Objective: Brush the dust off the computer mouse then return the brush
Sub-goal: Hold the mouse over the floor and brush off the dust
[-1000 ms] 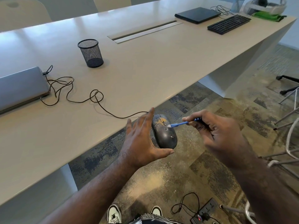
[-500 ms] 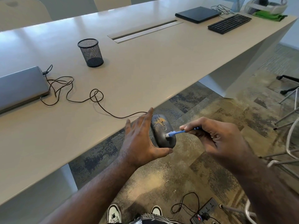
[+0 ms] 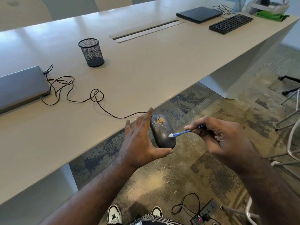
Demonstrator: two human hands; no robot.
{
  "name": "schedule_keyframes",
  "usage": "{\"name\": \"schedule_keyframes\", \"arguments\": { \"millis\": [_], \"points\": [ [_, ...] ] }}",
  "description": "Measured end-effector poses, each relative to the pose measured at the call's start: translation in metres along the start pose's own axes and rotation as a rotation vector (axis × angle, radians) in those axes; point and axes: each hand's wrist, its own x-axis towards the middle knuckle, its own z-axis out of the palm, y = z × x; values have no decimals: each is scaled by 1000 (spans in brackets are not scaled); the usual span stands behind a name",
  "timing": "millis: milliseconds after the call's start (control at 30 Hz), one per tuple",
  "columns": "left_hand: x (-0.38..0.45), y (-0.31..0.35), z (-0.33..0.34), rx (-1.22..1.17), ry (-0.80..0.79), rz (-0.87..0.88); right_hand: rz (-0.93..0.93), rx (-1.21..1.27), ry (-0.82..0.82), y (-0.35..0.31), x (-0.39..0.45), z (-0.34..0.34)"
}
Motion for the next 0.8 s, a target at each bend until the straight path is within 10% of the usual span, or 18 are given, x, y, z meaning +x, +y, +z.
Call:
{"name": "schedule_keyframes", "arguments": {
  "millis": [800],
  "points": [
    [-5, 5, 2, 63, -47, 61, 17, -79, 83, 3, 29, 9]
  ]
}}
